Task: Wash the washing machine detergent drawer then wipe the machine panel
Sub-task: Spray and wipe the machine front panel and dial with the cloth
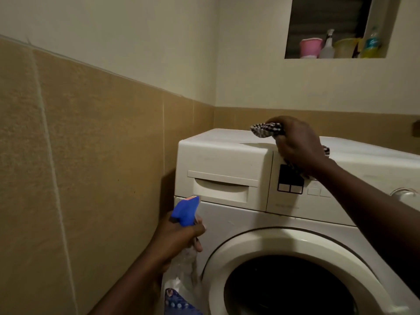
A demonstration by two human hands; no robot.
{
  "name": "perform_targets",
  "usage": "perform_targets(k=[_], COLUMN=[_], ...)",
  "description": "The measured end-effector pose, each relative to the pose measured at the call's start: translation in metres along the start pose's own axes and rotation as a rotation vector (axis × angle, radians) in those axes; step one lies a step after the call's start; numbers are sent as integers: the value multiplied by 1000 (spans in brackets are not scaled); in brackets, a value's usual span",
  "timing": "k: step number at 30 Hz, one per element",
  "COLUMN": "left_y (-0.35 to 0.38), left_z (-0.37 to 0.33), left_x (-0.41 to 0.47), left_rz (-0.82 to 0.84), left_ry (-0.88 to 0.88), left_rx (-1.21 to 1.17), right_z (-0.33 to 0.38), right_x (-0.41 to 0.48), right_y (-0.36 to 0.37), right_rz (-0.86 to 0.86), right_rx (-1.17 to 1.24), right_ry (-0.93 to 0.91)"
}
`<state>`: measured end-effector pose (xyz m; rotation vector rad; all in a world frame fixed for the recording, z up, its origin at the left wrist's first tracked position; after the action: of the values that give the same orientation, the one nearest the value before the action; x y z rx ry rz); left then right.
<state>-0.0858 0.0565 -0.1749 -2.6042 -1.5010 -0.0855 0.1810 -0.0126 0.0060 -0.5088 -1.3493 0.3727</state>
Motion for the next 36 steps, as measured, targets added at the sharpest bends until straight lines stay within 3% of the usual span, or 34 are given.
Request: perform_targets(k=[12, 22, 36], left_y=[9, 40, 58], left_z=[-2, -2, 0], left_x=[10, 8, 1], left_rz=[-112, -62, 55], left_ry=[46, 100, 99], left_rx=[30, 66, 54], right_z=[3, 6, 29], right_x=[-6, -10, -66], right_y=[6, 5, 7], right_rz=[97, 119, -142], right_rx=[-44, -59, -78], right_ry=[43, 56, -115])
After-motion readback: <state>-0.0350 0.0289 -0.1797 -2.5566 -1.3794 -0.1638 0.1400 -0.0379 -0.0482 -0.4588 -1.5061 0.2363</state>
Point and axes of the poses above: each hand's wrist, its own x-axis towards the middle knuckle, its own y-axis out of the palm, z = x × y, the point moved 5 cm from there along x, towards the middle knuckle, and after that the axes turned 4 degrees about -x, right-handed, at the moved point
